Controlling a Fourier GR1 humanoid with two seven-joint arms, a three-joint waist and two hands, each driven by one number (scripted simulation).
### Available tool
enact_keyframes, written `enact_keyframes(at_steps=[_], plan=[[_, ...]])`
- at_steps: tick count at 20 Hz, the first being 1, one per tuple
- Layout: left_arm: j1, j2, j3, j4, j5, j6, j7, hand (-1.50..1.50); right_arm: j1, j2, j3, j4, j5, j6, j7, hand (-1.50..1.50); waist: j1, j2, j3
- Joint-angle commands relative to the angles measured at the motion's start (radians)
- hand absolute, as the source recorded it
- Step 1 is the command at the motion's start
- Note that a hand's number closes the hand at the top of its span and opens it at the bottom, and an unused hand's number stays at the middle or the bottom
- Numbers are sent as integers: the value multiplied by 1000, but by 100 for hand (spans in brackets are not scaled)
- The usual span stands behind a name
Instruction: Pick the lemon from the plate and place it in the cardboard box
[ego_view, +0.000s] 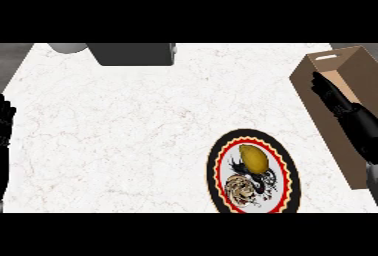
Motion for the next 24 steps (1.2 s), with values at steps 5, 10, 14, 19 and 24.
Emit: enact_keyframes(at_steps=[5,10,14,19,24], plan=[[-93,-140,-58,17,155,-77,126,0,-56,77,-235,264,-279,85,-123,150,7,25,12],[-142,-229,-144,-13,198,-66,257,0,-41,36,-187,528,-9,14,-333,-150,32,24,14],[-183,-217,-119,4,215,-79,314,0,-109,31,-153,639,95,56,-632,-150,34,14,11],[-187,-220,-92,23,218,-85,308,0,-170,-186,-75,599,192,244,-574,-150,20,6,7],[-219,-233,-95,47,217,-89,322,0,-273,-267,66,584,301,427,-470,-150,31,9,6]])
